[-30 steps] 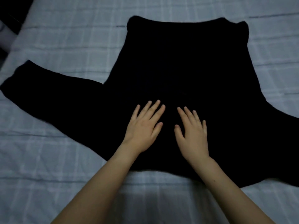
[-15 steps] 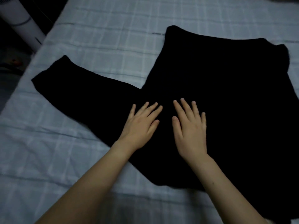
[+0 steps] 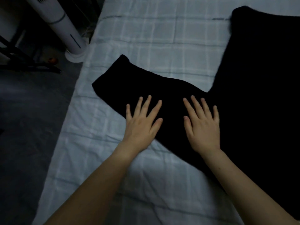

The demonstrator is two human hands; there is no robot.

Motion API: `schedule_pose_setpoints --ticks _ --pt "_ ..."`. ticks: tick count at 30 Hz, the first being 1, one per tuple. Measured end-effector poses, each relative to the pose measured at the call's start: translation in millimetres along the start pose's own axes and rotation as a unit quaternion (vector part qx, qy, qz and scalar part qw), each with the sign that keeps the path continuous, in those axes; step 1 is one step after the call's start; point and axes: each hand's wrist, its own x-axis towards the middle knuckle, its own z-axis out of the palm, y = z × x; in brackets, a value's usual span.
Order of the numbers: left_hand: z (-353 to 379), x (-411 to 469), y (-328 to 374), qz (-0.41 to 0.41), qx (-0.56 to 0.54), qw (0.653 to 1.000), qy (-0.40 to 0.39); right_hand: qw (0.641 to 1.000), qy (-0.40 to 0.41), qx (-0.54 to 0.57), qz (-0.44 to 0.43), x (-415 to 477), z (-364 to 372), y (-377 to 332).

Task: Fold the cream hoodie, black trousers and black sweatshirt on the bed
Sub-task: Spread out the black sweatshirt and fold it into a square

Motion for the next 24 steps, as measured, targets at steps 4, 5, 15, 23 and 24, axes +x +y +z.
schedule_pose_setpoints --ticks 4,5,15,23,24 --pt "-25.0 -7.2 -37.0 -0.041 -0.200 0.968 0.143 1.000 0.017 0.006 0.003 -1.0 5.1 1.6" --pt "-32.1 -7.8 -48.1 -0.078 -0.227 0.953 0.186 1.000 0.018 0.005 0.003 -0.3 5.0 1.0" --pt "-68.3 27.6 -86.3 -0.280 -0.440 0.801 0.293 0.999 0.031 0.015 0.003 0.5 4.4 0.1" --pt "-57.1 22.7 -96.3 -0.117 -0.264 0.933 0.216 0.999 0.040 0.022 0.001 1.1 5.1 -0.1" --pt "-56.6 24.7 -99.7 -0.112 -0.258 0.935 0.215 0.999 0.043 0.023 0.002 0.9 5.1 -0.1"
